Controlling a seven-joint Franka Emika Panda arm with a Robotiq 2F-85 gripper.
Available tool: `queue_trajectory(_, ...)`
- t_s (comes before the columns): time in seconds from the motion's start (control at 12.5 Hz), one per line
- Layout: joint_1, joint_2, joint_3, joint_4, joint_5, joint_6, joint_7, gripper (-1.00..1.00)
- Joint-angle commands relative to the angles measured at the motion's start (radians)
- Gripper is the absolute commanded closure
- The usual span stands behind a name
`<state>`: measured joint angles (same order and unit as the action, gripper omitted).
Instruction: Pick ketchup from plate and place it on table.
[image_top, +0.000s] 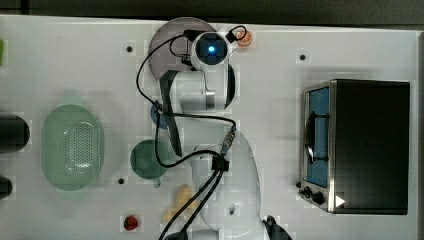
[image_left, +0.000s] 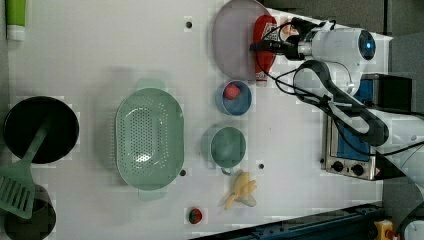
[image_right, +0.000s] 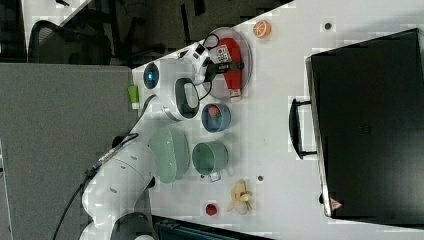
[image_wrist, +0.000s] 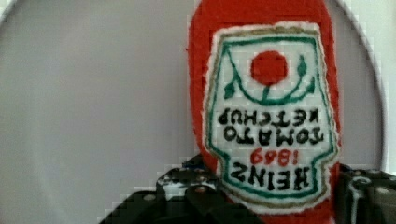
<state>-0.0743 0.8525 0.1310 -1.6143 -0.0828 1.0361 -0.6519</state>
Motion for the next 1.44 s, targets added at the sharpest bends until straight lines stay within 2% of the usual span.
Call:
queue_trajectory(0.08, 0.014, -0.022, 0.02, 0.046, -0.002, 0.003, -0.029, -0.24)
queue_trajectory(0.32, 0.011, -0.076, 0.02, 0.096, 0.001, -0.056, 0.043, -0.24)
queue_trajectory(0.48, 0.002, -0.137, 0.02, 0.123, 0.006, -0.187, 0.065, -0.24)
queue_trajectory(0.88, -0.036, -0.333, 0.014, 0.12, 0.105, -0.537, 0.065, -0.24)
queue_trajectory(1.12, -0.065, -0.444, -0.003, 0.069, 0.105, -0.705, 0.065, -0.24)
queue_trajectory(1.44, -0.082, -0.569, -0.031, -0.093, 0.105, -0.72, 0.065, -0.24)
